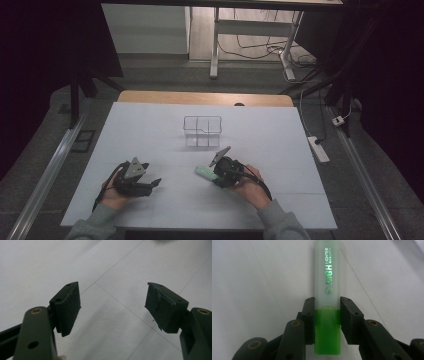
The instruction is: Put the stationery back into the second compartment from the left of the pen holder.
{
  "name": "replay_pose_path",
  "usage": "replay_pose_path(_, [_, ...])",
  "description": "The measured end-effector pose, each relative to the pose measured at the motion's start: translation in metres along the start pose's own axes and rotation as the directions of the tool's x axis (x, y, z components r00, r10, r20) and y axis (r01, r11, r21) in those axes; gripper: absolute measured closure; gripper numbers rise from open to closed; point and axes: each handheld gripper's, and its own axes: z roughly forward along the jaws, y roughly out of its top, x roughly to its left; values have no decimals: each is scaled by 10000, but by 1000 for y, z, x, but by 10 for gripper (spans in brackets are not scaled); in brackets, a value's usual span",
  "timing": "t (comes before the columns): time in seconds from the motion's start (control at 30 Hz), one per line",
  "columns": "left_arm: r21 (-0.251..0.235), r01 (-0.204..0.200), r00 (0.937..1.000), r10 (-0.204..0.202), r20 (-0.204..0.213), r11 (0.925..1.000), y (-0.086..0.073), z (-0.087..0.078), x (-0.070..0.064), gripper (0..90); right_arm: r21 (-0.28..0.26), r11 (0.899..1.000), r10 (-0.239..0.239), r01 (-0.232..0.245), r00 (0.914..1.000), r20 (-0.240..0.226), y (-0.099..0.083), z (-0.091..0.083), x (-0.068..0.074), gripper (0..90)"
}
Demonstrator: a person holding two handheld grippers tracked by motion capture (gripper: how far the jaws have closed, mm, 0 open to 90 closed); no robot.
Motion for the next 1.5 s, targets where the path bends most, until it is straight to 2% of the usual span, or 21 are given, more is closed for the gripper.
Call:
replay_pose_path(0.1, [-49, -64, 10000, 64, -16, 10000, 1, -1, -1, 281, -408, 9992, 13, -7, 9999, 158, 1, -8, 0, 672])
replay_pose_path(0.17, [-89, -120, 9999, 120, -11, 9999, 3, -2, -2, 281, -647, 9978, -146, 156, 9998, 156, 0, -12, -2, 672])
replay_pose_path(0.43, [-154, -658, 9978, 658, -16, 9977, 13, -7, -13, 282, -1064, 9942, -144, 129, 9998, -130, 0, -22, -3, 672])
replay_pose_path(0.57, [-174, -1084, 9931, 1090, 428, 9940, 23, -10, -23, 275, -1205, 9916, -499, 464, 9984, -256, 4, -24, 1, 672])
replay_pose_path(0.67, [-191, -1339, 9890, 1348, 611, 9908, 29, -11, -30, 270, -1225, 9900, -754, 700, 9963, -402, 9, -24, 5, 672])
replay_pose_path(0.9, [-150, -1638, 9834, 1645, 761, 9864, 38, -10, -39, 268, -1217, 9861, -1225, 1130, 9897, -738, 17, -18, 13, 671])
replay_pose_path(1.07, [-117, -2097, 9732, 2099, 940, 9777, 42, -11, -45, 279, -1201, 9814, -1623, 1495, 9811, -1051, 23, -15, 21, 671])
replay_pose_path(1.2, [-75, -2468, 9624, 2460, 1149, 9690, 46, -11, -53, 280, -1139, 9730, -2143, 2006, 9688, -1247, 27, -11, 29, 671])
replay_pose_path(1.37, [327, -3100, 9424, 3025, 1427, 9502, 48, -6, -64, 282, -1087, 9589, -2756, 2620, 9512, -1388, 31, -7, 41, 671])
replay_pose_path(1.47, [539, -3408, 9310, 3290, 1581, 9386, 48, -1, -68, 283, -1008, 9469, -3178, 3053, 9362, -1501, 32, -5, 46, 671])
replay_pose_path(1.5, [610, -3471, 9282, 3335, 1648, 9358, 48, 0, -70, 283, -918, 9459, -3220, 3111, 9346, -1513, 32, -5, 49, 671])
